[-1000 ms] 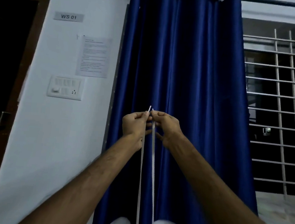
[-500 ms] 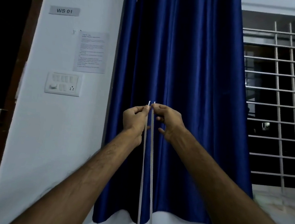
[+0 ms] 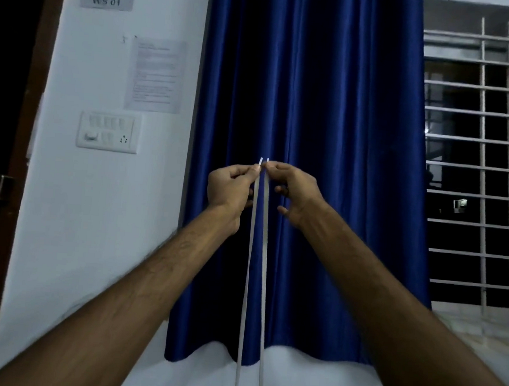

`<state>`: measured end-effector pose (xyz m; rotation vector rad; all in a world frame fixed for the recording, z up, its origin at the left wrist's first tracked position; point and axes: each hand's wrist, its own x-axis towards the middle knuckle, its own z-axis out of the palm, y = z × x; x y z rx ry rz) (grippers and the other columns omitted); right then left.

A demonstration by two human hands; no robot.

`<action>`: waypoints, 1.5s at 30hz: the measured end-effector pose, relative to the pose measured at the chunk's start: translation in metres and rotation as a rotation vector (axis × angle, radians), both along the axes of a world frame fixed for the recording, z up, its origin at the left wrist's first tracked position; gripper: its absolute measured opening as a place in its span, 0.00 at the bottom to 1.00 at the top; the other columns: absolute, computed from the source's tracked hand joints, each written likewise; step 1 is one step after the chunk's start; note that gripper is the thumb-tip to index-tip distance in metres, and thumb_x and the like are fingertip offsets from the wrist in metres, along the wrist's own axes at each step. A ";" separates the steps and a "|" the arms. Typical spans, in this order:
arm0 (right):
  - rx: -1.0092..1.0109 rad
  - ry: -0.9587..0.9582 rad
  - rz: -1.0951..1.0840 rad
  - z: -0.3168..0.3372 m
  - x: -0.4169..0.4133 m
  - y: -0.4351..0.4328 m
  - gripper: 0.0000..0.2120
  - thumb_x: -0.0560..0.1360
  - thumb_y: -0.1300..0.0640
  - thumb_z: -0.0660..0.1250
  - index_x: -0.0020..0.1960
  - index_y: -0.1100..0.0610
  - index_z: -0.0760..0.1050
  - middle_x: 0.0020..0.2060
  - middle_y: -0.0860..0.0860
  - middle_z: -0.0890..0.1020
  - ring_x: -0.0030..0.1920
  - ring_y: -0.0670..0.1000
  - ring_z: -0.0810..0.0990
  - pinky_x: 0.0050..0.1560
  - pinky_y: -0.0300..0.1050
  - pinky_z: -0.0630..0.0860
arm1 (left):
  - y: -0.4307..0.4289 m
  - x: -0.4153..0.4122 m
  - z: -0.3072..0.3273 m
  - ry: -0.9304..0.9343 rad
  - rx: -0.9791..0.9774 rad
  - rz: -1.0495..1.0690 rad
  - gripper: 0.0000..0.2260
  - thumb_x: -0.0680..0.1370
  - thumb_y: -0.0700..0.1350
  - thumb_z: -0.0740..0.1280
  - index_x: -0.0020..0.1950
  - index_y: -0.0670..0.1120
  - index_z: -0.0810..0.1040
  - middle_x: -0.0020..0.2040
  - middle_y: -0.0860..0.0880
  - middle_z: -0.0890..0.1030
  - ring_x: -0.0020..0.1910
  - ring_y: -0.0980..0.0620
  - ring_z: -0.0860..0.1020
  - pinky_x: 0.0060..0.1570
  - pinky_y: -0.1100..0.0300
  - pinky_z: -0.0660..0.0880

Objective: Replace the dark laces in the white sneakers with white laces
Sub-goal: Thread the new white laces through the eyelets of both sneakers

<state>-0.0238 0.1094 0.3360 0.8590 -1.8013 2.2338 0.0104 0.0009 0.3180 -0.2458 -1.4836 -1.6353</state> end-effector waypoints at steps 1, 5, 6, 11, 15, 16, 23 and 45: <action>0.006 0.000 0.000 0.000 0.001 0.001 0.06 0.72 0.57 0.70 0.46 0.50 0.84 0.42 0.44 0.82 0.49 0.49 0.75 0.59 0.55 0.68 | -0.001 0.002 -0.001 -0.004 0.001 -0.004 0.05 0.78 0.45 0.69 0.48 0.46 0.83 0.38 0.52 0.83 0.32 0.58 0.81 0.31 0.62 0.77; 0.035 -0.009 0.016 -0.017 -0.006 0.010 0.04 0.74 0.59 0.68 0.45 0.53 0.82 0.38 0.48 0.84 0.42 0.48 0.80 0.48 0.48 0.77 | -0.014 0.011 -0.027 -0.057 0.023 -0.002 0.07 0.81 0.44 0.65 0.44 0.48 0.79 0.38 0.51 0.81 0.32 0.55 0.77 0.33 0.56 0.77; 0.050 -0.002 0.018 -0.023 -0.009 0.014 0.03 0.75 0.59 0.68 0.46 0.54 0.81 0.36 0.48 0.83 0.38 0.47 0.80 0.44 0.46 0.78 | -0.019 0.015 -0.037 -0.075 0.034 0.001 0.07 0.81 0.44 0.63 0.44 0.48 0.77 0.38 0.52 0.80 0.30 0.55 0.76 0.32 0.57 0.77; 0.474 0.075 -0.130 -0.122 -0.031 0.045 0.07 0.77 0.61 0.64 0.41 0.59 0.78 0.33 0.53 0.80 0.30 0.45 0.77 0.35 0.43 0.77 | -0.046 0.019 -0.145 -0.288 0.078 0.039 0.07 0.82 0.43 0.61 0.45 0.48 0.75 0.35 0.50 0.77 0.25 0.55 0.73 0.25 0.59 0.77; 1.000 -0.067 -0.248 -0.249 -0.062 0.075 0.08 0.78 0.62 0.63 0.49 0.65 0.78 0.37 0.55 0.77 0.35 0.49 0.73 0.29 0.37 0.65 | -0.047 0.011 -0.266 -0.537 0.053 0.140 0.09 0.81 0.42 0.63 0.41 0.47 0.74 0.32 0.49 0.70 0.26 0.53 0.65 0.21 0.66 0.62; 1.009 -0.150 -0.234 -0.283 -0.067 0.082 0.06 0.78 0.62 0.62 0.49 0.63 0.78 0.38 0.55 0.78 0.36 0.48 0.73 0.29 0.37 0.63 | -0.044 0.010 -0.299 -0.601 0.042 0.148 0.08 0.80 0.41 0.63 0.41 0.46 0.74 0.33 0.48 0.70 0.28 0.52 0.65 0.24 0.64 0.61; 0.600 -0.411 -0.091 -0.409 -0.076 0.083 0.04 0.78 0.64 0.64 0.45 0.61 0.75 0.31 0.56 0.79 0.25 0.52 0.75 0.33 0.44 0.71 | -0.017 0.029 -0.446 -0.904 -0.095 0.068 0.11 0.72 0.55 0.71 0.43 0.48 0.80 0.36 0.50 0.81 0.41 0.48 0.79 0.44 0.53 0.74; 1.429 -0.062 -0.382 -0.472 -0.132 0.105 0.06 0.79 0.60 0.60 0.51 0.62 0.72 0.48 0.63 0.78 0.48 0.63 0.79 0.42 0.49 0.71 | 0.021 0.047 -0.457 -1.046 -0.283 0.088 0.11 0.76 0.47 0.67 0.53 0.58 0.67 0.41 0.61 0.75 0.37 0.65 0.74 0.34 0.72 0.68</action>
